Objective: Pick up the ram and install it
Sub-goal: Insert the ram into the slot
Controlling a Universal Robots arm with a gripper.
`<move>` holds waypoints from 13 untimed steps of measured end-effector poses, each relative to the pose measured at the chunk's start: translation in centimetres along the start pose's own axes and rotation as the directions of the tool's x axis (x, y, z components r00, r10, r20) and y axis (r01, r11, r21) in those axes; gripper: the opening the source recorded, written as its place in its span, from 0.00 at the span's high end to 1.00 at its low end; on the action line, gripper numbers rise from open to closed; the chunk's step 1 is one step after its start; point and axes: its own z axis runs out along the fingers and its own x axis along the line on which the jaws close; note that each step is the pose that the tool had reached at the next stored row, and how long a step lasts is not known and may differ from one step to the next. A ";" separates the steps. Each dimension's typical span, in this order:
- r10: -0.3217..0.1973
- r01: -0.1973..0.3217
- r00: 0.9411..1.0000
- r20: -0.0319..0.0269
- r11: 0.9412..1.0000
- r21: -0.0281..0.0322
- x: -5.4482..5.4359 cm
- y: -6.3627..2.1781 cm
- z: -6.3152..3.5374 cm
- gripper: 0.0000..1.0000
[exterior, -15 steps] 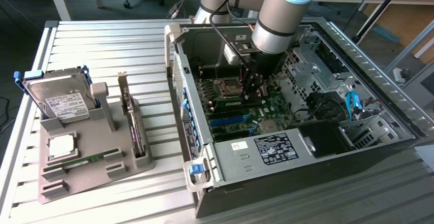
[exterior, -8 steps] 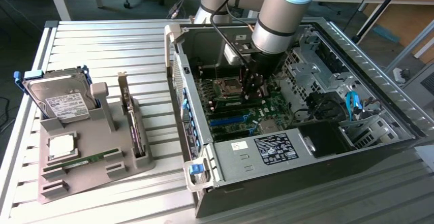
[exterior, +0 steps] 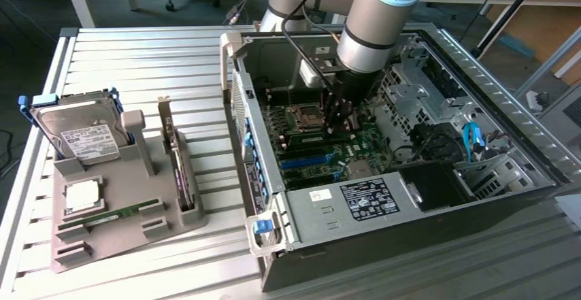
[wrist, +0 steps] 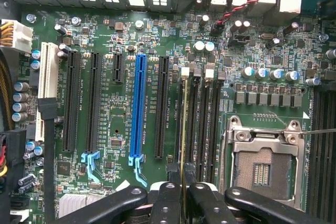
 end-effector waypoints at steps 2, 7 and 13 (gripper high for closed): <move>0.000 0.000 1.000 0.000 1.000 0.000 0.0 0.00 0.07 0.87; 0.000 0.000 1.000 0.000 1.000 0.000 0.0 -0.01 0.11 0.87; 0.000 0.000 1.000 0.000 1.000 0.000 0.0 0.00 0.06 0.79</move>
